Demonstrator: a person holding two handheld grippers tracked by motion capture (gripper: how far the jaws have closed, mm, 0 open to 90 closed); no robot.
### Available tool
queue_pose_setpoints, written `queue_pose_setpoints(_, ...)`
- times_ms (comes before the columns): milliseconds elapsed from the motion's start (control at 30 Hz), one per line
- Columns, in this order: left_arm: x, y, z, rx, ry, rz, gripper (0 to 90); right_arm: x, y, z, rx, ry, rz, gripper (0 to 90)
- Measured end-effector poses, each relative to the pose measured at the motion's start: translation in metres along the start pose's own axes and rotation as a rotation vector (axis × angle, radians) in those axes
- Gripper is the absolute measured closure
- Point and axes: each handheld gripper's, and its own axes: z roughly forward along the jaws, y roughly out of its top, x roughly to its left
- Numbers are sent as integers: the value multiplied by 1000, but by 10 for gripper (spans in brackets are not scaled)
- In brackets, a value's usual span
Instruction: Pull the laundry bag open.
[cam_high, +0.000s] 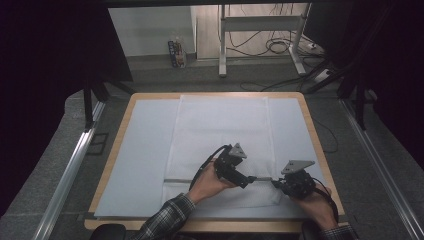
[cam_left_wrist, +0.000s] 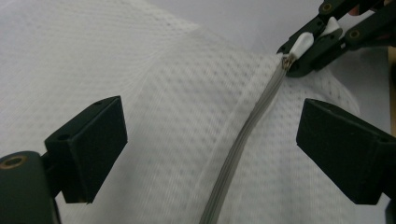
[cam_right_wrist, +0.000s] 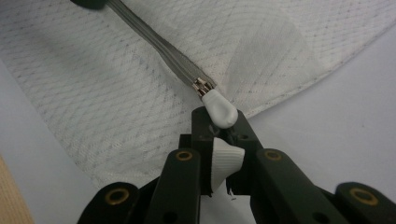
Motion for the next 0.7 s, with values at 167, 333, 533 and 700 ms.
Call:
queue_pose_setpoints(167, -5, 11, 16, 24, -10, 24, 89, 0, 0, -1, -5, 2, -4, 828)
queue_pose_setpoints(333, -10, 21, 30, 25, -17, 41, 88, 0, 0, -1, -3, 3, -5, 822)
queue_pose_setpoints(533, -12, 31, 39, 16, -29, 41, 89, 0, 0, -1, -1, 7, -3, 817)
queue_pose_setpoints(700, -13, 35, 46, 5, -36, 29, 89, 0, 0, -1, -2, 7, -3, 815)
